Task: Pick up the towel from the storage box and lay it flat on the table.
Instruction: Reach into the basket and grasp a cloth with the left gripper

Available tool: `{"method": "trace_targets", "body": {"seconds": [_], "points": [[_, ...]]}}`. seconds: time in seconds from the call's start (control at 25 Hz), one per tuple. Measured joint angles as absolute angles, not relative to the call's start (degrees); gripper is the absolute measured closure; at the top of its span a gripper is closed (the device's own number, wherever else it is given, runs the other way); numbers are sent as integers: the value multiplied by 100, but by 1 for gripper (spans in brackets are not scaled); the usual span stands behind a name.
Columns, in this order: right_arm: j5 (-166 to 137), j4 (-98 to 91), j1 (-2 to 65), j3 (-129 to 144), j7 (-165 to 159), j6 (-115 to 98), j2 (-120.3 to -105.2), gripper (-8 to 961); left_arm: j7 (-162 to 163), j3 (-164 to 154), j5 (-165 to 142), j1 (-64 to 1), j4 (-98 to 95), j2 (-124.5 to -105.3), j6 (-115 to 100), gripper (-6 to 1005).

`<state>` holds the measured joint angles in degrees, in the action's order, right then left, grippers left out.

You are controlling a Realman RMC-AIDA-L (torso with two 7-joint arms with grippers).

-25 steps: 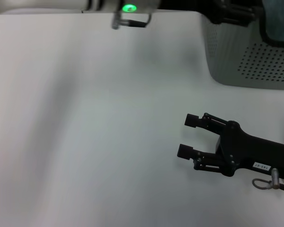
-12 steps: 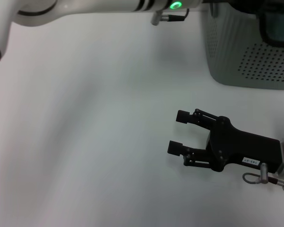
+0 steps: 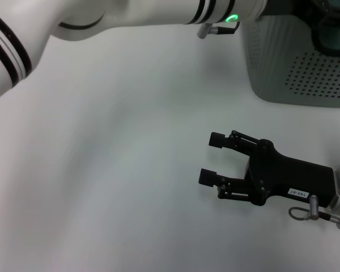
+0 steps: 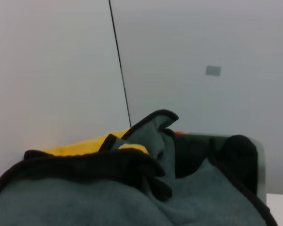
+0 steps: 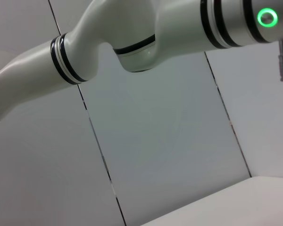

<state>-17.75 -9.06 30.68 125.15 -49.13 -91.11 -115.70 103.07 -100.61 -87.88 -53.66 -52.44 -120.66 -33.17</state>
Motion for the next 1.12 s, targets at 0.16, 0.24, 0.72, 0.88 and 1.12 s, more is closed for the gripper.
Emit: {"method": "trace_targets", "body": {"seconds": [0.16, 0.24, 0.72, 0.88, 1.12], "points": [[-1762, -905, 3056, 12509, -4913, -9058, -11574, 95, 10309, -10106, -8785, -5456, -5079, -12071, -3208, 149], [-1750, -905, 3055, 12507, -4913, -9038, -11579, 95, 10309, -10132, -8769, -5484, -5023, -12075, -3203, 149], [-1736, -905, 3034, 12507, -4913, -8984, -11583, 96, 10309, -10329, -8754, -5560, -4965, -12061, -3241, 299], [-1734, -905, 3007, 12507, -4913, -8982, -11583, 96, 10312, -10321, -8753, -5544, -4967, -12059, -3241, 517], [-1730, -905, 2980, 12507, -4913, -8981, -11583, 96, 10305, -10303, -8753, -5498, -5017, -12058, -3240, 741]]}}
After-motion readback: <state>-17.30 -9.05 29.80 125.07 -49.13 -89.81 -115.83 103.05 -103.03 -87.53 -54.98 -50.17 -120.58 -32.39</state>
